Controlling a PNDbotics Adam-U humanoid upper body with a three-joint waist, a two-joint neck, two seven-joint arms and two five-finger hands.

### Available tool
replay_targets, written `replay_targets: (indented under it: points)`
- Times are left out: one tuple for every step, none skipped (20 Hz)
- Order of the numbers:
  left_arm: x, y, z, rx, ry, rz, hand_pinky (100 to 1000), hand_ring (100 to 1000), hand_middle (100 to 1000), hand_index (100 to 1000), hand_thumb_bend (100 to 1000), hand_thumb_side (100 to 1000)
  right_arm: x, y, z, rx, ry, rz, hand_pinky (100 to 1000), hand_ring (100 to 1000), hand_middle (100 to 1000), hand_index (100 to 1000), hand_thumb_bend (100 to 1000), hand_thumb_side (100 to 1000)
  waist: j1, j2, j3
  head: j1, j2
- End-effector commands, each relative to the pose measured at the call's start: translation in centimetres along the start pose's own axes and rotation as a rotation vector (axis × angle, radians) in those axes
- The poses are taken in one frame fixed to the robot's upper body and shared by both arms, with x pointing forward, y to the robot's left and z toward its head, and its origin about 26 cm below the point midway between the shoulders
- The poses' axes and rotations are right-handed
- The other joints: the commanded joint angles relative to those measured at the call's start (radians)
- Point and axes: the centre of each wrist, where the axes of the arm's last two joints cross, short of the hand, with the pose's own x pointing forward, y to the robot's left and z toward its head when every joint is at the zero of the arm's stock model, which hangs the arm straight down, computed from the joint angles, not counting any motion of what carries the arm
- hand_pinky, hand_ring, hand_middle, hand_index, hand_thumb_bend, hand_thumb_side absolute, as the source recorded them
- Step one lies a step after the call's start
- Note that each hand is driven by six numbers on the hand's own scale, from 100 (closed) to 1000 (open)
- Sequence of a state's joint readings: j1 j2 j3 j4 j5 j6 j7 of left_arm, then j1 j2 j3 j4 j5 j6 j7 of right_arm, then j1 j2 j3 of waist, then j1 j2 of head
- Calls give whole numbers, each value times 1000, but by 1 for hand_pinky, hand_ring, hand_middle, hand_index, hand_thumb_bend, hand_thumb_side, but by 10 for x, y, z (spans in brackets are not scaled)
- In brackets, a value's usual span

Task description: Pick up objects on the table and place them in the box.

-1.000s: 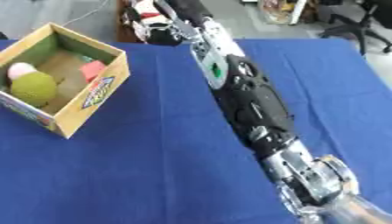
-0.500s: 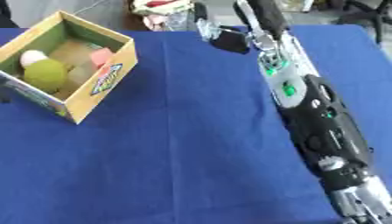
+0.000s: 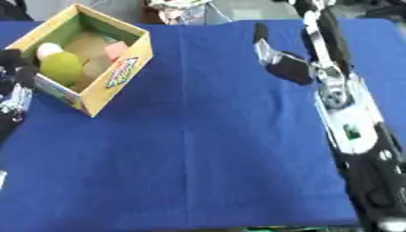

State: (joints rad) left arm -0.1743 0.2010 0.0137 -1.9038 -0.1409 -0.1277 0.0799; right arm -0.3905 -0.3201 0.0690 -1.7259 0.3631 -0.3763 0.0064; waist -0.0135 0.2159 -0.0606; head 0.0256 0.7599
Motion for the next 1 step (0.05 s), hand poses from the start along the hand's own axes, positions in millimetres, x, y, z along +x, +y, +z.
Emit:
replay_targets:
  points:
    - [1,3,-1,-28,-13,-19,472,632,601,742,277,383,16,-16,4,16,-25,-99,854,781,720,842,100,462,1,-18,-2,16,10]
